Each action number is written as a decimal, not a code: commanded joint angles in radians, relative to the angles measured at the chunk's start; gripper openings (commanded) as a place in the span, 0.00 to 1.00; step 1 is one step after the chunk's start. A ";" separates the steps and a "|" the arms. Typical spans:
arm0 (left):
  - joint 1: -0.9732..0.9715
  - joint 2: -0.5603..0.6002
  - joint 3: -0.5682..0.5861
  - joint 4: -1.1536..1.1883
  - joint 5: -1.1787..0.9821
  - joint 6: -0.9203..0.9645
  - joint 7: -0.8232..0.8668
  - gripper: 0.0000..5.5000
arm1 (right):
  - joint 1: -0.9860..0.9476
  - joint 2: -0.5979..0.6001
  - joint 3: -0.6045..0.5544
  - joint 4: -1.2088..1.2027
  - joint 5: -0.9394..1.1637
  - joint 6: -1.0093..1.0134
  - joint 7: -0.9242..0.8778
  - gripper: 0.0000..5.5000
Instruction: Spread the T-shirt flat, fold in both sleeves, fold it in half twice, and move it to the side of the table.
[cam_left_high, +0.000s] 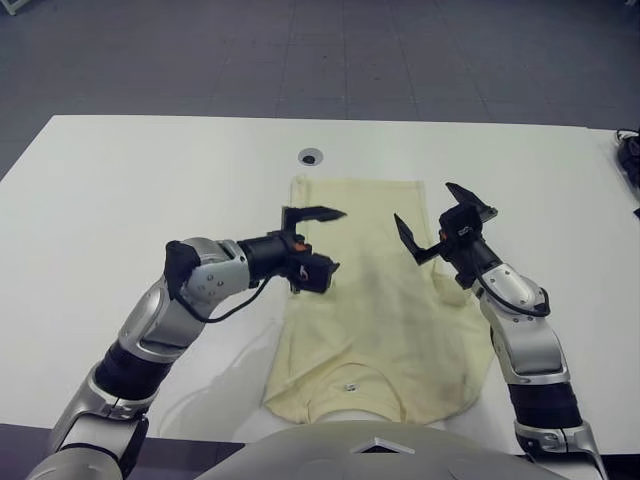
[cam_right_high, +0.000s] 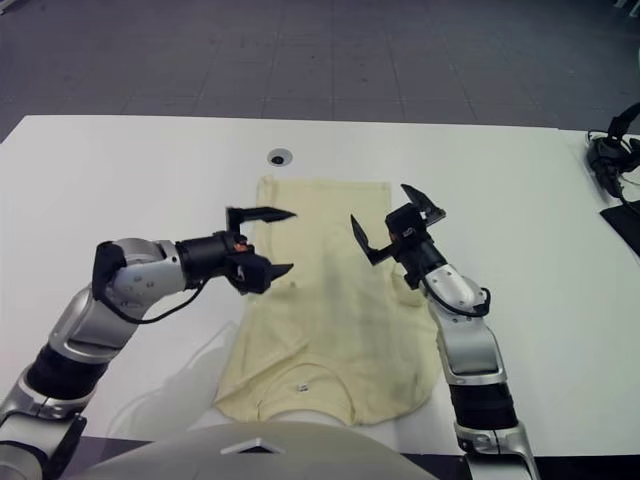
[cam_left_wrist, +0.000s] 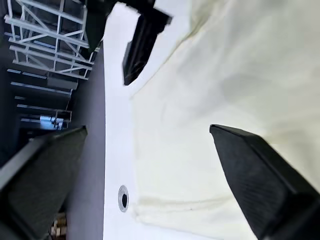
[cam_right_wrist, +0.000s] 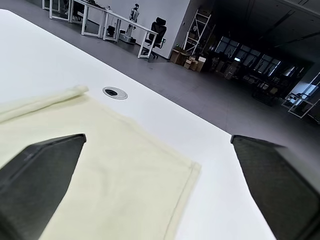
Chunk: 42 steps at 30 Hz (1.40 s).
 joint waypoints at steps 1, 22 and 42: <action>0.048 -0.132 0.129 0.054 -0.118 0.102 0.163 0.98 | 0.064 -0.152 -0.115 -0.055 0.035 0.007 0.113 0.98; 0.170 -0.387 0.205 -0.106 -0.218 0.291 0.563 0.98 | 0.555 -0.665 -0.419 0.210 0.089 -0.346 0.839 0.98; 0.143 -0.355 0.150 -0.149 -0.164 0.308 0.564 0.98 | 0.445 -0.640 -0.166 0.235 -0.036 -0.372 0.720 0.49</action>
